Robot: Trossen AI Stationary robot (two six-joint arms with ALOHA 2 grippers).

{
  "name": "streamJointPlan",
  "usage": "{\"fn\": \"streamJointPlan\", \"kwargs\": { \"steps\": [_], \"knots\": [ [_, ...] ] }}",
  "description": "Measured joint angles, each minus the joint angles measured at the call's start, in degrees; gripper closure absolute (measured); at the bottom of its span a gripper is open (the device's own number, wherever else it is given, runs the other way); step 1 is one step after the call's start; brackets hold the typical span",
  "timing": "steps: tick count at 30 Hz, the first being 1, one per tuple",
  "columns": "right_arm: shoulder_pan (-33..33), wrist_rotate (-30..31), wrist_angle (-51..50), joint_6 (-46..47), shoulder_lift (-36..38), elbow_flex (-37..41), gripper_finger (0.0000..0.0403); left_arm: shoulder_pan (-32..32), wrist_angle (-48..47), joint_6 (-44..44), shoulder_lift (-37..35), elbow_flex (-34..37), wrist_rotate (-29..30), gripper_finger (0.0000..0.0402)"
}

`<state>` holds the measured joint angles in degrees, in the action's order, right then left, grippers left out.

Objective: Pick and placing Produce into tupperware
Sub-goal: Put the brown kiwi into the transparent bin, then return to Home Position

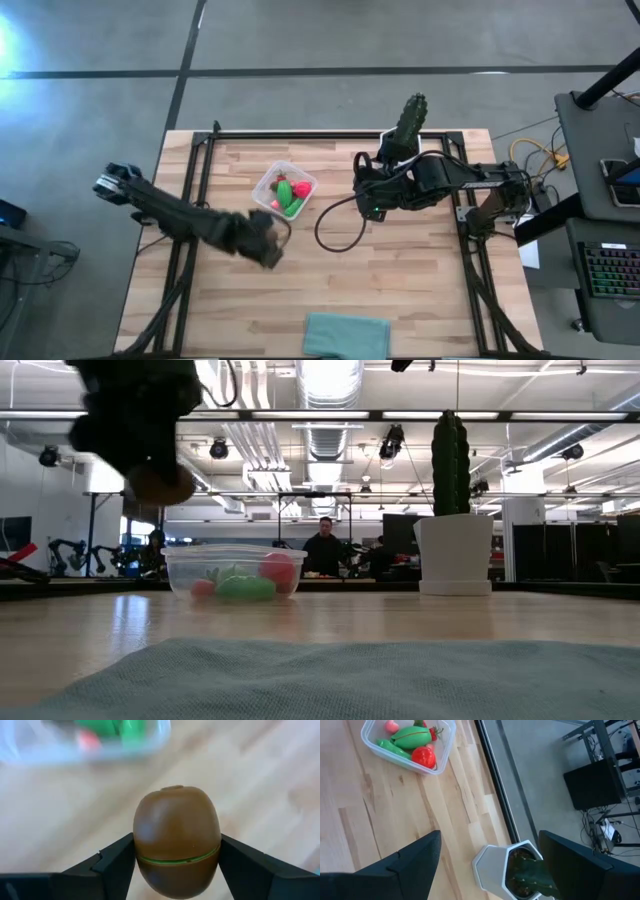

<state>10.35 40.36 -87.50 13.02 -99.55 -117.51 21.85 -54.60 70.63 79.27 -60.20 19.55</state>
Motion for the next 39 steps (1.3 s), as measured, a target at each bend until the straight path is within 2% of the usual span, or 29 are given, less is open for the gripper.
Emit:
{"fn": "streamJointPlan", "kwargs": {
  "steps": [3,7,11,14,20,27,39],
  "knots": [
    [0.00,0.00,0.00,0.31,0.00,0.00,0.0077,-6.57,0.08,-7.51,-3.78,0.00,2.14,0.0154],
    [0.20,-0.02,-0.09,0.76,0.00,0.00,0.0077,-18.11,0.54,-21.30,-6.29,0.02,2.08,0.0153],
    [0.28,-1.12,-0.66,3.17,0.00,0.00,0.0077,-29.31,3.90,-32.56,-5.71,0.18,-4.50,0.0153],
    [0.41,-2.40,-1.12,5.33,0.00,0.00,0.0077,-33.67,5.55,-36.37,-3.70,0.40,-6.55,0.0153],
    [1.02,-2.84,-1.49,9.49,0.00,0.00,0.0077,-35.79,6.42,-41.39,0.96,0.22,-7.26,0.0153],
    [1.01,-2.82,-1.26,9.94,0.00,0.00,0.0077,-36.11,6.16,-44.28,4.20,0.22,-7.29,0.0148],
    [1.01,-2.75,-0.85,9.00,0.02,0.00,0.0077,-35.76,6.15,-45.57,-0.72,-0.72,-7.32,0.0062]
  ]
}}
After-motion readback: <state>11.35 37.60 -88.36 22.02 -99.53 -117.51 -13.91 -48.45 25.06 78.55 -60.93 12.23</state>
